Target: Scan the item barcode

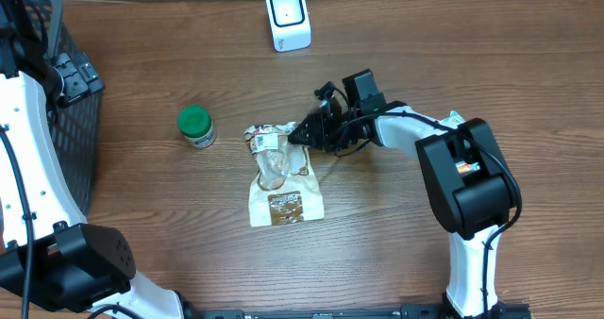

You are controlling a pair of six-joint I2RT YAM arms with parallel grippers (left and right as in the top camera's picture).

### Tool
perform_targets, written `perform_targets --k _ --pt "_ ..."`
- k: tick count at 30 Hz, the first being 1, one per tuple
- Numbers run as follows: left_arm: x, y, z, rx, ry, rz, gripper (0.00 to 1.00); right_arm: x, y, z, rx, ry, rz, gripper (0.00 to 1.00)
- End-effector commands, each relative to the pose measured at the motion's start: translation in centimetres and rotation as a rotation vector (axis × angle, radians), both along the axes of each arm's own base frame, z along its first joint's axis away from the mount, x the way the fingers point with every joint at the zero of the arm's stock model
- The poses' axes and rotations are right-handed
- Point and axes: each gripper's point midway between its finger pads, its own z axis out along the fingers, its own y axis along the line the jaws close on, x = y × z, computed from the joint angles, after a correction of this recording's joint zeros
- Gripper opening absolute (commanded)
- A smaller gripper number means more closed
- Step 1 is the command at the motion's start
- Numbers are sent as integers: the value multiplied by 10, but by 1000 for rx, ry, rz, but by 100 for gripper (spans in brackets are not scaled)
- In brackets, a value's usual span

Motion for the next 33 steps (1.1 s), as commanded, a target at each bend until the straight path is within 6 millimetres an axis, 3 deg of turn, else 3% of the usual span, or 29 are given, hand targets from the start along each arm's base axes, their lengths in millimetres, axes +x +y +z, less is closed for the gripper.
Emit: perform_targets --k 1,3,12,16,23,29,33 --pt "3 -3 -4 2 16 -22 100 -10 -2 -21 -25 72 -13 36" --pt "3 -3 -4 2 16 -22 100 -10 -2 -21 -25 73 -13 29" --pt "3 -3 -5 2 16 -22 100 -9 6 -8 50 50 21 18" --pt "3 -3 -4 2 16 -22 100 -9 9 0 82 44 38 5" --pt "3 -3 -4 2 16 -22 100 -4 7 20 102 9 33 4" --pt "3 -3 -5 2 16 -22 100 -4 5 60 131 -37 36 4" --pt "3 -3 -4 2 16 -22 100 -11 6 113 243 -99 93 4"
